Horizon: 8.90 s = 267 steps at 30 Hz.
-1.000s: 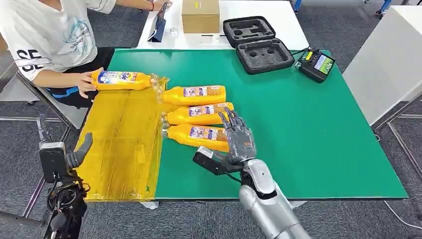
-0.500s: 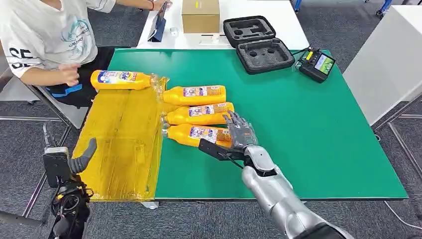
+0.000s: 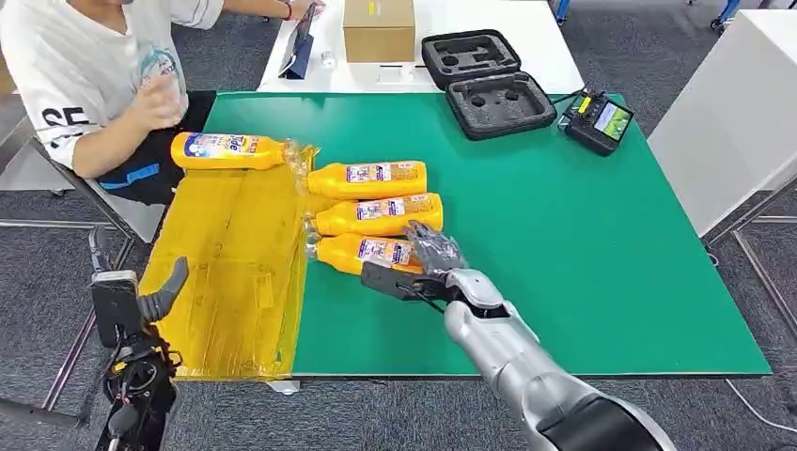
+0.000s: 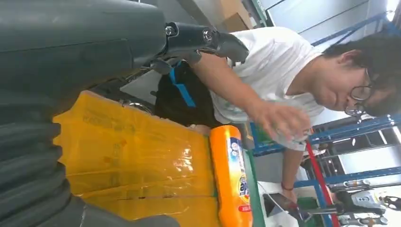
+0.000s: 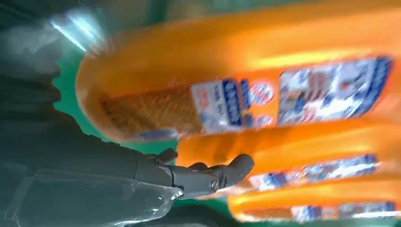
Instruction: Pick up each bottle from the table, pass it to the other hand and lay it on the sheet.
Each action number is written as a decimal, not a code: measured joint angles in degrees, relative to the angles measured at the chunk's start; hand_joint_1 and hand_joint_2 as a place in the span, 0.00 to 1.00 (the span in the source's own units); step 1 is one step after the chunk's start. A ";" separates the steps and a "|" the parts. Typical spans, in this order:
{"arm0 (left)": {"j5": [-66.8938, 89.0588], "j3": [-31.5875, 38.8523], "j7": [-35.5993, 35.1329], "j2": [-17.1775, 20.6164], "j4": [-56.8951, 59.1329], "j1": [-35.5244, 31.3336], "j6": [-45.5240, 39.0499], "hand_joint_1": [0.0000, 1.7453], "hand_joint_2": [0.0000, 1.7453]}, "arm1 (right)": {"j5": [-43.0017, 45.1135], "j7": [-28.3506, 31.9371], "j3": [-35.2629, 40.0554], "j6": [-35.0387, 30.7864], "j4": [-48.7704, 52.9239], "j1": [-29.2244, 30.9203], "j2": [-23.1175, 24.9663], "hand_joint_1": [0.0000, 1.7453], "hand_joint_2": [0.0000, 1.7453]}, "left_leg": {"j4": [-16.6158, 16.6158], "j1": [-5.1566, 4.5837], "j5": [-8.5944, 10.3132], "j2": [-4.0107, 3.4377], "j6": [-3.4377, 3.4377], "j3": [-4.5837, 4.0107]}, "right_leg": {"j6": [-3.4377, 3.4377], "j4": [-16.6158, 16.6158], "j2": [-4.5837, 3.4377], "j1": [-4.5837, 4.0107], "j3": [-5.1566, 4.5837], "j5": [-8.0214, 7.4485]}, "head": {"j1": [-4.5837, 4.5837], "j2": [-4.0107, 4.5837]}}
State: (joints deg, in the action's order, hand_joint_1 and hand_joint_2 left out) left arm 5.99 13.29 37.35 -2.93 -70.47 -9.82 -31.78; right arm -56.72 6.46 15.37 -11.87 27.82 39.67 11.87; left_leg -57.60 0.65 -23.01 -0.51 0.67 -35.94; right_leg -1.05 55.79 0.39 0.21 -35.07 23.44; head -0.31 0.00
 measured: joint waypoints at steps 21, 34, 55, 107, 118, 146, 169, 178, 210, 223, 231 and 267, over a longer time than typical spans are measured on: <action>-2.16 -0.33 -0.20 -0.09 4.39 -3.05 0.39 0.00 1.00 | 5.29 -5.39 0.02 11.76 -3.72 3.75 0.07 0.99 1.00 | 0.00 0.00 0.00 -0.02 0.00 0.20 | 0.00 -0.02 0.00 0.01 0.16 0.00 | 0.00 0.00; -2.16 -0.57 -0.20 -0.09 5.53 -3.67 0.41 0.00 1.00 | 5.47 -5.13 0.39 13.49 -4.02 4.17 -0.13 1.00 1.00 | -0.01 -0.01 0.00 -0.01 0.00 0.31 | 0.00 -0.02 0.00 0.01 0.27 0.00 | 0.00 0.00; -10.03 -1.40 -0.22 -0.24 2.47 1.93 7.98 0.00 1.00 | 48.00 33.56 -1.71 10.32 18.51 -7.68 1.35 1.00 1.00 | 0.00 0.00 -0.05 -0.08 -0.02 0.00 | -0.01 0.00 -0.03 0.00 0.02 0.02 | 0.02 0.00; -33.57 -18.84 -15.89 -0.72 -15.17 10.22 38.88 0.00 1.00 | 50.99 33.56 11.43 3.19 18.62 -17.21 2.71 1.00 1.00 | 0.01 0.00 -0.07 -0.01 -0.01 -0.07 | -0.01 -0.01 -0.03 -0.01 -0.06 0.03 | 0.00 0.00; -33.83 -21.00 -16.09 -0.09 -16.68 10.79 39.63 0.00 1.00 | 50.40 33.56 11.63 4.02 16.22 -16.82 2.89 1.00 1.00 | 0.01 0.00 -0.08 0.00 -0.01 -0.08 | -0.02 -0.01 -0.02 -0.01 -0.06 0.03 | 0.02 0.00; -32.15 -21.33 -14.56 0.66 -16.68 10.67 37.44 1.00 1.00 | 44.37 33.01 14.23 5.18 6.99 -13.25 5.60 1.00 1.00 | 0.01 0.00 -0.07 -0.02 -0.01 -0.08 | -0.01 -0.01 -0.03 -0.01 -0.08 0.03 | 0.00 0.00; -23.92 -19.91 -9.43 0.61 -18.29 10.38 27.40 1.00 1.00 | 44.46 33.55 14.27 0.16 11.46 -14.27 5.38 0.00 0.00 | 0.01 0.01 -0.07 -0.03 -0.01 -0.08 | -0.02 -0.01 -0.03 -0.01 -0.09 0.03 | 0.00 0.00; -5.99 -16.03 -1.69 0.66 -18.60 10.25 10.64 1.00 1.00 | 42.17 33.62 16.10 -13.19 33.93 -19.08 3.15 0.00 0.00 | 0.01 0.01 -0.07 -0.03 -0.02 -0.09 | -0.01 -0.01 -0.03 -0.01 -0.12 0.03 | 0.00 0.00; 55.41 -21.18 -17.44 5.68 25.68 -17.85 12.82 1.00 1.00 | 37.92 33.40 30.64 -5.31 35.67 -16.81 6.08 0.00 1.00 | 0.01 0.01 0.05 0.02 -0.03 -0.10 | -0.01 0.01 0.02 -0.01 -0.06 -0.02 | 0.02 0.00; 50.12 -21.05 -17.64 6.23 33.27 -23.68 22.16 0.00 1.00 | 39.28 33.47 31.17 -6.60 33.33 -16.15 6.10 0.00 1.00 | 0.02 0.01 0.05 -0.01 -0.03 0.00 | -0.01 0.02 0.00 -0.01 0.02 -0.03 | 0.02 0.00; 52.52 -21.49 -20.33 6.25 36.24 -25.12 23.43 0.00 0.00 | 41.23 33.47 31.17 -5.55 32.59 -15.93 6.23 0.00 1.00 | 0.02 0.01 0.05 0.01 -0.03 0.03 | -0.01 0.02 0.00 -0.01 0.07 -0.03 | 0.02 0.00; 7.54 -2.97 2.43 3.61 33.88 -24.29 11.52 0.00 0.00 | 39.41 33.47 30.77 -6.16 29.14 -16.10 6.56 0.00 1.00 | 0.02 0.02 0.04 -0.01 -0.04 0.17 | 0.00 0.02 -0.01 -0.03 0.15 -0.01 | 0.02 0.00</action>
State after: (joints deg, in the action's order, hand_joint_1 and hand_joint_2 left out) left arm 13.53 10.32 39.78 0.68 -36.59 -34.11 -20.26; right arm -17.31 39.93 46.14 -18.03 56.96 23.57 18.43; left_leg -57.59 0.67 -22.97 -0.52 0.63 -35.78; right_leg -1.06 55.81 0.38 0.18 -34.92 23.42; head -0.28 0.00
